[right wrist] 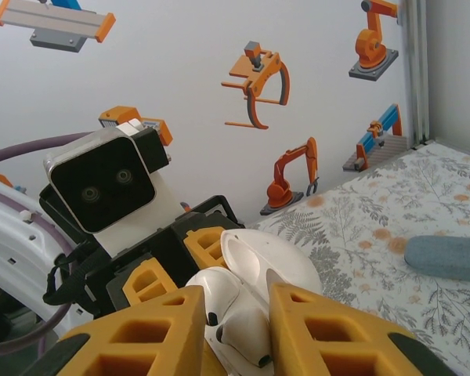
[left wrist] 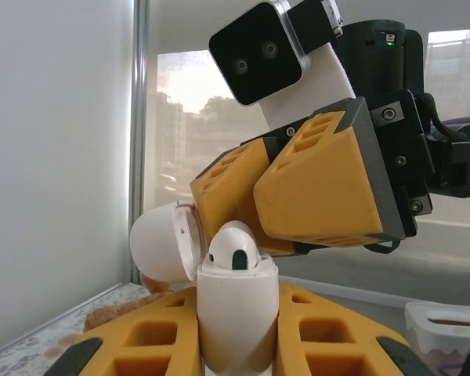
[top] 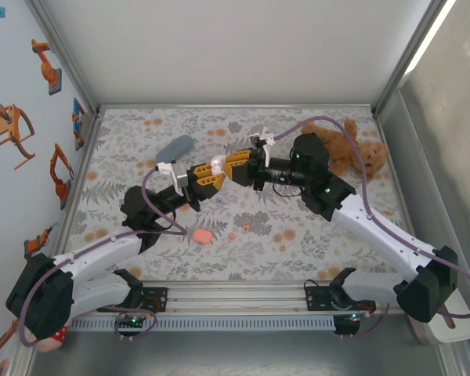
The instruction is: Insert wireless bluetooth earbuds into charging case
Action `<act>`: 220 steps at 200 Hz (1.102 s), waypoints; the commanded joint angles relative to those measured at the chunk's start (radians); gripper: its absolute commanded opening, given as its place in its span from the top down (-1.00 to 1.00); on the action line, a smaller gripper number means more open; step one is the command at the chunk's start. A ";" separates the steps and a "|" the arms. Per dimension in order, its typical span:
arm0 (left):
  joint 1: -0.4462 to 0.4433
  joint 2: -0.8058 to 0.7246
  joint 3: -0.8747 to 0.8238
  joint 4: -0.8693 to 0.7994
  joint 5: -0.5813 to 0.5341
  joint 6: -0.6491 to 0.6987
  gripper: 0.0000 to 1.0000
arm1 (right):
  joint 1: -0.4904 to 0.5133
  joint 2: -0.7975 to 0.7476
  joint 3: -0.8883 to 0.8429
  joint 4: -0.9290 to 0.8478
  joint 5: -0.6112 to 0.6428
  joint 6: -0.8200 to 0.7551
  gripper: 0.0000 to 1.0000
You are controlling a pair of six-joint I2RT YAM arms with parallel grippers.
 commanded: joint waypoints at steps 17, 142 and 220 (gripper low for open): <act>-0.009 -0.021 0.004 0.053 0.009 0.006 1.00 | 0.004 -0.021 0.050 -0.074 0.064 -0.017 0.25; -0.008 -0.011 0.015 0.058 0.020 -0.001 1.00 | -0.098 -0.095 0.014 -0.011 0.062 0.135 -0.99; -0.008 0.000 0.019 0.070 0.024 -0.008 1.00 | -0.101 -0.043 0.045 -0.075 -0.075 0.155 -0.99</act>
